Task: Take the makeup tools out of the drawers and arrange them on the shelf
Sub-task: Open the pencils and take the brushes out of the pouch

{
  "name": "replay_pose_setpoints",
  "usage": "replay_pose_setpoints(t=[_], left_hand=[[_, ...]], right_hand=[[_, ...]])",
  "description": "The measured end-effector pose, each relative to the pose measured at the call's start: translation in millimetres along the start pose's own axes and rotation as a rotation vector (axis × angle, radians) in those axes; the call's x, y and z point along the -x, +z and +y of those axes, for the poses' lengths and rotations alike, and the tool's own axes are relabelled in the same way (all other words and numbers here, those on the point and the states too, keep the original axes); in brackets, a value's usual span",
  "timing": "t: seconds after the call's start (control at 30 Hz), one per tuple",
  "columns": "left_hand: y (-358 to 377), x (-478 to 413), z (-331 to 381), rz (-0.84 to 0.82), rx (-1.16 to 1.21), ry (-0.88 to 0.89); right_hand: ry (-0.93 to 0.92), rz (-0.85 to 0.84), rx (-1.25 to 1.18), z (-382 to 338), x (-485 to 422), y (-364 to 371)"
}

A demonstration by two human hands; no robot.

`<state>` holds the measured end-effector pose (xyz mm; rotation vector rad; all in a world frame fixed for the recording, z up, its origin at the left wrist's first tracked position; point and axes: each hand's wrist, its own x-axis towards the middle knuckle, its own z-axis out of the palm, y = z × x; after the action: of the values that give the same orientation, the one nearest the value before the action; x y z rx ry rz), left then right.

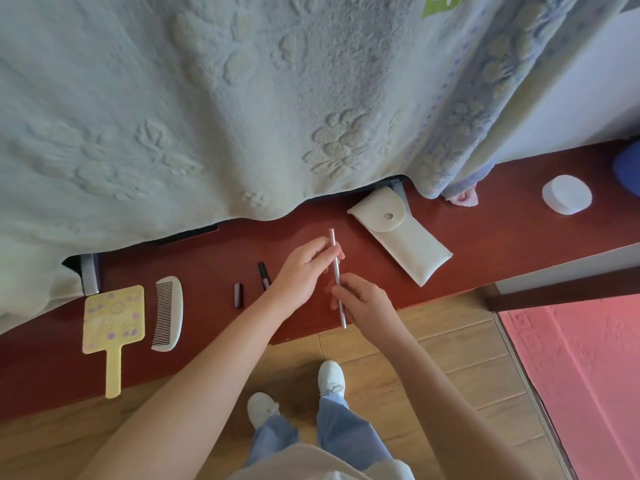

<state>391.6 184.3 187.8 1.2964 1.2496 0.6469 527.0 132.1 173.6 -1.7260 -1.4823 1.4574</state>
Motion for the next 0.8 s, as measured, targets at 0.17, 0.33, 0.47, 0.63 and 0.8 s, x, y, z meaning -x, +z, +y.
replay_pose_setpoints(t=[0.17, 0.33, 0.47, 0.63, 0.8], left_hand=[[-1, 15, 9, 0.113, 0.057, 0.072], [-51, 10, 48, 0.479, 0.253, 0.197], [-59, 17, 41, 0.394, -0.062, 0.113], [-18, 28, -31, 0.354, -0.259, -0.214], [3, 25, -50, 0.447, -0.399, -0.241]], right_hand=[[-0.077, 0.035, -0.070, -12, 5, 8], [0.004, -0.040, 0.026, 14, 28, 16], [0.101, 0.141, -0.094, 24, 32, 2], [0.035, 0.169, 0.187, 2, -7, 7], [0.044, 0.175, 0.240, -2, -30, 27]])
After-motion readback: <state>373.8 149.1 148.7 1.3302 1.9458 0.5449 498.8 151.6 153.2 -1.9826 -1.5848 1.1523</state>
